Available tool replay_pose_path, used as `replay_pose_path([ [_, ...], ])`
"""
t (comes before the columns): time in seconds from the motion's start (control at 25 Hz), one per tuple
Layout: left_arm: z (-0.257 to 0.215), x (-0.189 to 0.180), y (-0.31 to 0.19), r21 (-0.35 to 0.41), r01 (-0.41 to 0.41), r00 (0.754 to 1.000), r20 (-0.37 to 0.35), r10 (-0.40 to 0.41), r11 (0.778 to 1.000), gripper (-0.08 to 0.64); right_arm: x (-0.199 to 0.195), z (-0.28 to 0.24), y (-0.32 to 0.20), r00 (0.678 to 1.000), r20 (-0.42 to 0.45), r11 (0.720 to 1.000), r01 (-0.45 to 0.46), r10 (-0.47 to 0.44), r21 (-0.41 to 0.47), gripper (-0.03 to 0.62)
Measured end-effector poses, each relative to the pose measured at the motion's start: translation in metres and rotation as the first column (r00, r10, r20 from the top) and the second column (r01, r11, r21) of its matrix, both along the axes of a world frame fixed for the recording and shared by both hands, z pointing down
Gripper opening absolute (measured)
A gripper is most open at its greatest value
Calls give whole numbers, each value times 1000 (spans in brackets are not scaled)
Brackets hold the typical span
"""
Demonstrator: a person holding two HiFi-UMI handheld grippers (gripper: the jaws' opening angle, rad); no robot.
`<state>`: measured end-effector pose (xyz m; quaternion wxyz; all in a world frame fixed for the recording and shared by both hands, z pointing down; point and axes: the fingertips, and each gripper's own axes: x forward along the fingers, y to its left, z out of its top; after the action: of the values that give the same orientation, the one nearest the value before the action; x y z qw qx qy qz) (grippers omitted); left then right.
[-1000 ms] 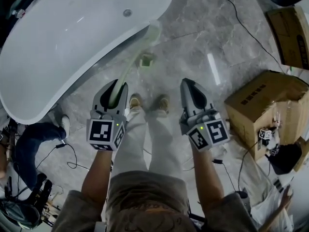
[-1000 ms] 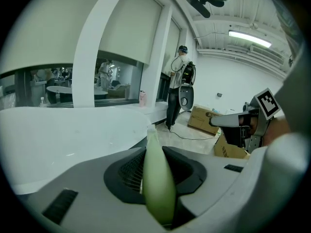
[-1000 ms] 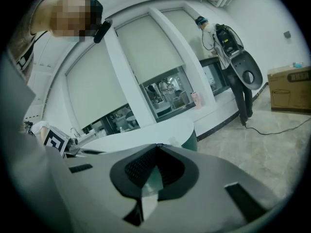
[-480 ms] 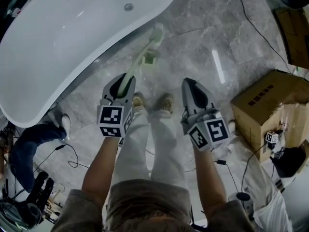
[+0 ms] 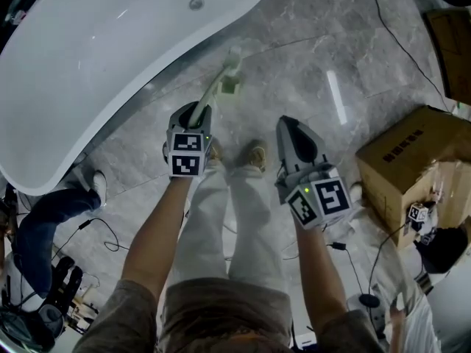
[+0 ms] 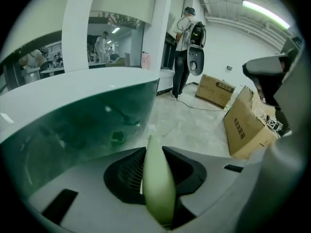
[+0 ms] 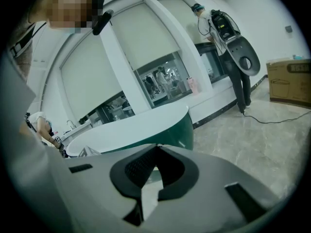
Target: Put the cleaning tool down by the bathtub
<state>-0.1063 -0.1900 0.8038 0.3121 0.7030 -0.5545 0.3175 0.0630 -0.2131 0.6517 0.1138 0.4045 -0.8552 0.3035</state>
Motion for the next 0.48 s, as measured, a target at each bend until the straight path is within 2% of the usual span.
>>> replay_pose_path([
  [0.24,51,3,3,-102,13,1000,13,-11,995,107,-4,13,-4,1000,2,1000,17,-16,-17,-2],
  [0.48,91,9,-3,-212,20,999,38,-12,977,106,-2,23,-6,1000,-3,999,29,-29,-35,-2],
])
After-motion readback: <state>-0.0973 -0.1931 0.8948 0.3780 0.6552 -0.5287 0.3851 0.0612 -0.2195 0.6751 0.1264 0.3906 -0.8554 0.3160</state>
